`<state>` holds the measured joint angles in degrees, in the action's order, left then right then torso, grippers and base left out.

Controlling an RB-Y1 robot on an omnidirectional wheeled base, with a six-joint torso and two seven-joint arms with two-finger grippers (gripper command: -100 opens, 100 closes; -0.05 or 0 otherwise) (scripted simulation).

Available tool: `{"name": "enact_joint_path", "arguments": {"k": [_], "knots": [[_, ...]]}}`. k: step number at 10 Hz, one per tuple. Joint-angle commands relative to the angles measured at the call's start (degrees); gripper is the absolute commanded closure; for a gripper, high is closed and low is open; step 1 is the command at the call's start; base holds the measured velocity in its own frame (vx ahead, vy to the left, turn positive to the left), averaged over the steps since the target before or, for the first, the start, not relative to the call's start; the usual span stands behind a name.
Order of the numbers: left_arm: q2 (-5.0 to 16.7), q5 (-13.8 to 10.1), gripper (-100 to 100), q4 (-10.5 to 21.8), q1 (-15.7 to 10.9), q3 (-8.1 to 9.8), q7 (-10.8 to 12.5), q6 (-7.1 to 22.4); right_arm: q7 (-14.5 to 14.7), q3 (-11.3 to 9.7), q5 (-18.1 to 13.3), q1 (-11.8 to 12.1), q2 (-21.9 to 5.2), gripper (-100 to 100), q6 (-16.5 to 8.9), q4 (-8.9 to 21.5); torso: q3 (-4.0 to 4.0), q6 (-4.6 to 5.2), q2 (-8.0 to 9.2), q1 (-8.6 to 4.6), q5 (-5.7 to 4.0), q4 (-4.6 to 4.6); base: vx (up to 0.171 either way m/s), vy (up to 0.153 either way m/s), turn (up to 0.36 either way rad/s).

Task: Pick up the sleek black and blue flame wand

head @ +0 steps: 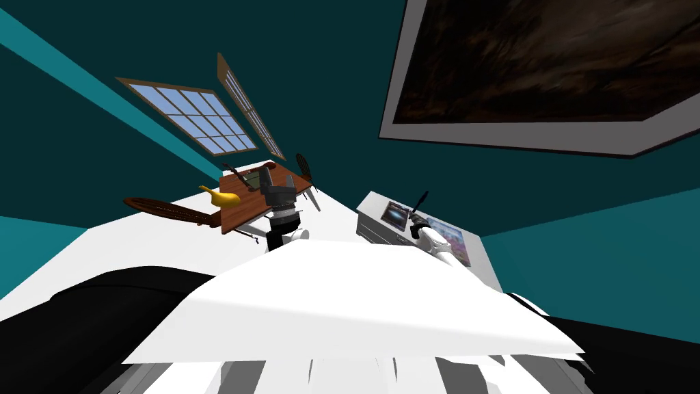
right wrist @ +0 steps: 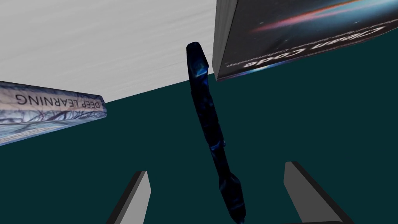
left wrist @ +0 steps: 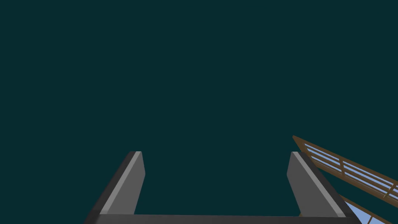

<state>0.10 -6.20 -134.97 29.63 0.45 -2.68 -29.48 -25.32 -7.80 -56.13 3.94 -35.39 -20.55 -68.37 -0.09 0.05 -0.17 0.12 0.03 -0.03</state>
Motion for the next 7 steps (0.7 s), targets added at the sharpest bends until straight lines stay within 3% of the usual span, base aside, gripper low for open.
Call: {"name": "enact_joint_path", "arguments": {"k": [1,7], "knots": [[0.0,0.0,0,0.0,0.0,0.0,0.0,0.0,1.3,-0.4,0.5,-1.4,-1.7,-100,-2.5,2.9,0.0,0.0,0.0,0.0,0.0,0.0,0.066,0.064,0.111],[0.0,0.0,0,0.0,0.0,0.0,0.0,0.0,3.0,0.4,-2.5,-4.9,-4.1,-100,-7.3,11.7,-0.02,0.01,-0.04,0.03,0.02,-0.01,0.063,0.053,0.092]]}}
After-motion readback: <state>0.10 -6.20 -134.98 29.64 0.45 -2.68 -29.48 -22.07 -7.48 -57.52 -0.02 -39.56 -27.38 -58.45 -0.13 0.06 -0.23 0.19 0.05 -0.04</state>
